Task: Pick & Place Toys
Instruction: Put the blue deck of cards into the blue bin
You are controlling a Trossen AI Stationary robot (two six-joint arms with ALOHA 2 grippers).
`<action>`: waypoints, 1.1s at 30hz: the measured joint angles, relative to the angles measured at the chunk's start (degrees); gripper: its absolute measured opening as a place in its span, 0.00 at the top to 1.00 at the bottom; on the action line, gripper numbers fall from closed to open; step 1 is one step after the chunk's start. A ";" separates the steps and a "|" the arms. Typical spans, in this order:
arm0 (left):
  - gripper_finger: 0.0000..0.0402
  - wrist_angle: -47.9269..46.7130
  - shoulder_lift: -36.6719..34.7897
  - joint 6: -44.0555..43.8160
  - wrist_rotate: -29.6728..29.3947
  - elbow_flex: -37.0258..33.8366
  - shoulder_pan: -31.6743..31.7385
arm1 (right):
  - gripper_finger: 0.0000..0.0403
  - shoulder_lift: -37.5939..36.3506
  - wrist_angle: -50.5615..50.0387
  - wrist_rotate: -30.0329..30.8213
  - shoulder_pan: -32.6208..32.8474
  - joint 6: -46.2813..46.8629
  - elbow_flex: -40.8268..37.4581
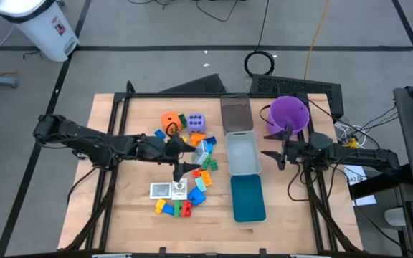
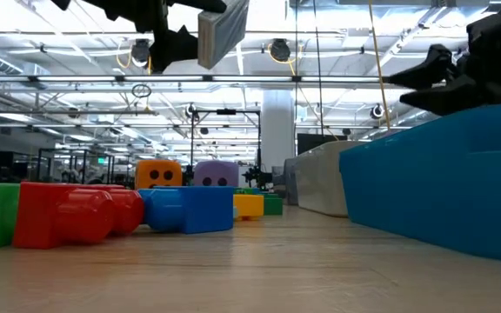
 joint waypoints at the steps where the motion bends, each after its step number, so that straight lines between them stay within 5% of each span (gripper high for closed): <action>1: 0.18 -0.01 0.01 -0.49 0.49 0.00 0.20 | 0.35 0.13 1.15 -0.92 0.00 0.07 0.00; 7: 0.22 3.44 4.10 -1.48 4.47 0.00 2.02 | 0.35 0.17 9.50 -16.94 0.11 17.13 0.00; 16: 0.17 18.66 15.62 -4.64 17.77 0.04 4.13 | 0.35 0.17 26.83 -14.51 0.11 49.63 0.00; 22: 0.22 19.55 17.50 -7.91 19.44 0.04 4.64 | 0.35 0.44 29.05 -4.74 0.11 48.65 0.00; 25: 0.22 19.69 17.64 -8.62 19.47 0.04 4.60 | 0.35 2.52 28.23 -4.44 0.12 49.01 0.00; 33: 0.16 20.69 17.64 -8.45 18.87 0.07 3.63 | 0.35 17.62 38.00 -2.06 6.16 49.49 0.32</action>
